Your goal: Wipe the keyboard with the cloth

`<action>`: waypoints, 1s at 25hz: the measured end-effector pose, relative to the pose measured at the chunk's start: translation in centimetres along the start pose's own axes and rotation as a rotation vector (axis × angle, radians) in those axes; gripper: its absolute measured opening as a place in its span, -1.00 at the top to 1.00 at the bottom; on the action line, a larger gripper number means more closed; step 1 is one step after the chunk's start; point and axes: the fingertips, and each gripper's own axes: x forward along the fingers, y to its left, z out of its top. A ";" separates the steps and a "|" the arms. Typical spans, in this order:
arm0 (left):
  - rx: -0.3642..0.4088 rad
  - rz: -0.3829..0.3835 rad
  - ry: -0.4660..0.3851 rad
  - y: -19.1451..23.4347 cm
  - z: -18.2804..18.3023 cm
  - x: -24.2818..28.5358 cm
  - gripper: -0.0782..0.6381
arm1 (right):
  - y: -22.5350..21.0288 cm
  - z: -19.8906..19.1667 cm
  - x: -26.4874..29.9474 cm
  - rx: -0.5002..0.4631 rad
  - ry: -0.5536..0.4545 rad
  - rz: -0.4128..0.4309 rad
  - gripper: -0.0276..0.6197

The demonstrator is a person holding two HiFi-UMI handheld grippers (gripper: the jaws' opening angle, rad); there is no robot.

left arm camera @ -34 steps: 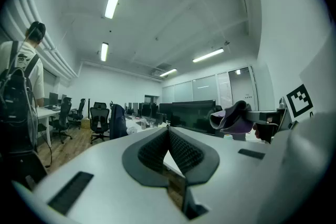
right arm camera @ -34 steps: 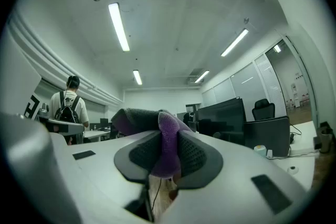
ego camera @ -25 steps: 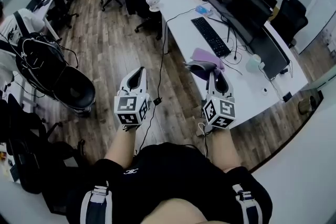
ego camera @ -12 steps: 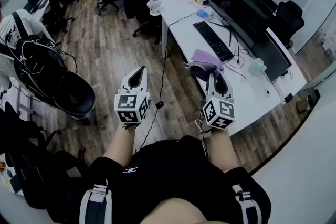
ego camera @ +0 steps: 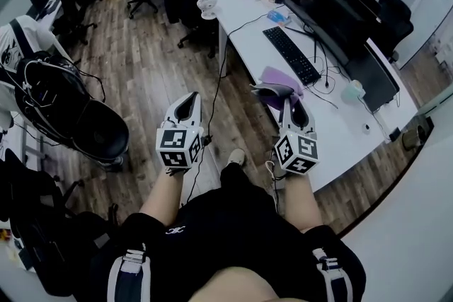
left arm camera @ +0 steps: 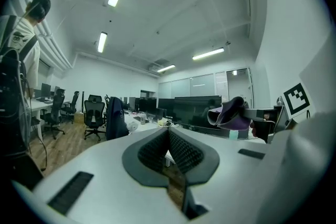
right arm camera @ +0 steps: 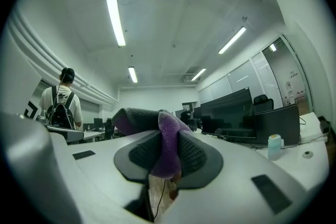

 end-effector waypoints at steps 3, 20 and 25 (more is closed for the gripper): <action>0.024 -0.015 0.014 0.7 0.0 2.7 0.74 | -0.6 -0.7 2.9 0.017 0.008 -0.010 0.60; 0.046 -0.074 0.029 5.6 4.0 28.2 0.74 | -9.1 0.4 25.3 0.035 0.012 -0.081 0.59; 0.050 -0.122 0.028 5.3 5.2 35.5 0.75 | -12.1 1.2 30.7 0.030 0.008 -0.113 0.59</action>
